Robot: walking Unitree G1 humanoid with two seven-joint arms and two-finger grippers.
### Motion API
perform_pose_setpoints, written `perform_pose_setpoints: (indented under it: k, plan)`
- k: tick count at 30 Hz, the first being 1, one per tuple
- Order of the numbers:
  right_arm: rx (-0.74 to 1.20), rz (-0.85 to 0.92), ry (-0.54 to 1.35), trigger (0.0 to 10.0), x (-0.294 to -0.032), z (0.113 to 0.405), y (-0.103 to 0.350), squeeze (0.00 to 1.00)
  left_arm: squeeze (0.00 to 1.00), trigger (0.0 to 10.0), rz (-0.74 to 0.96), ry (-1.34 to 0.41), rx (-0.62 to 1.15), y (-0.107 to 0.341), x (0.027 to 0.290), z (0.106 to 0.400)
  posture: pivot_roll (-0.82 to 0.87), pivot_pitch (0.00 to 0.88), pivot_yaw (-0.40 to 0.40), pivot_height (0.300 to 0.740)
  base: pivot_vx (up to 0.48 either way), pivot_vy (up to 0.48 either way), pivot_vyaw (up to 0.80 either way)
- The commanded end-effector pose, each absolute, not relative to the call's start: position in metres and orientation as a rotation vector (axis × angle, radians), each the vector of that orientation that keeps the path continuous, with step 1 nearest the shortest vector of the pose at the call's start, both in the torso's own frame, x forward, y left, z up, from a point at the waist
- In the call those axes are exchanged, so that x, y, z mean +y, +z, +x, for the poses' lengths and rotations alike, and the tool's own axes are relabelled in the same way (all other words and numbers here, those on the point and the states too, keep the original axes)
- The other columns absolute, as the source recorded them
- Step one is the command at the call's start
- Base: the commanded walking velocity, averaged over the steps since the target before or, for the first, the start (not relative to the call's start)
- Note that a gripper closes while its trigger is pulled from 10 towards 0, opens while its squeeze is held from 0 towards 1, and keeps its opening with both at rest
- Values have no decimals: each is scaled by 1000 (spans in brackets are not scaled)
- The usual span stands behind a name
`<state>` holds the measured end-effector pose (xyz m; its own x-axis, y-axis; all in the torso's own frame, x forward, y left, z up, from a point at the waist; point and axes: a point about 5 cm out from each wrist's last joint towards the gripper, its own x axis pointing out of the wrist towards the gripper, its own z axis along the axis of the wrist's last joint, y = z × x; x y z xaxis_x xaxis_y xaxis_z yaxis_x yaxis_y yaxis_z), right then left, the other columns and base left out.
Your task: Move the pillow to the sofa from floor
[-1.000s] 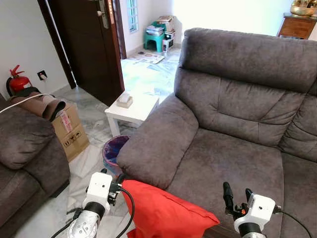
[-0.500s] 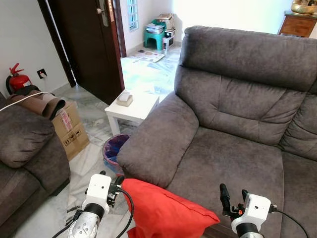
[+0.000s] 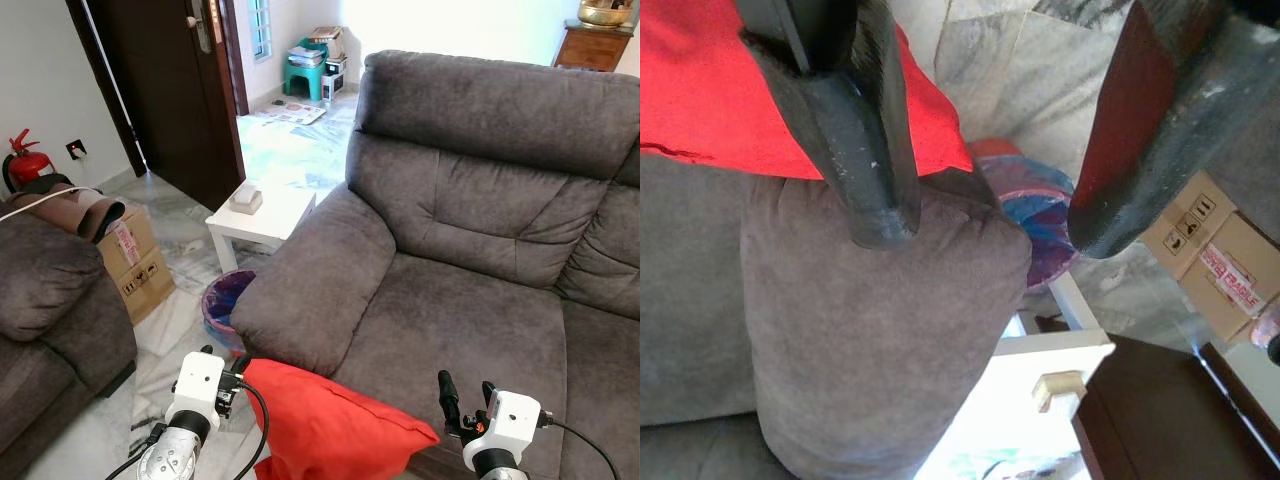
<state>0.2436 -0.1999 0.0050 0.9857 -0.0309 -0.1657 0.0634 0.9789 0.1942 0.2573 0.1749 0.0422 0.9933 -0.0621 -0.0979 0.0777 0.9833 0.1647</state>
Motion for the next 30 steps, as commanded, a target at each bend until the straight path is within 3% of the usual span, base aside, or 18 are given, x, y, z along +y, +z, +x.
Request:
perform_pose_setpoints:
  k: [1,30]
  plan:
    - [146,207,-40,10000,-197,243,7,0,0,10000,167,-47,94,42,181,258,-19,58,28,700,0,0,0]
    - [176,186,13,10000,-188,241,3,0,0,10000,166,-45,78,41,181,257,-14,65,25,672,0,0,0]
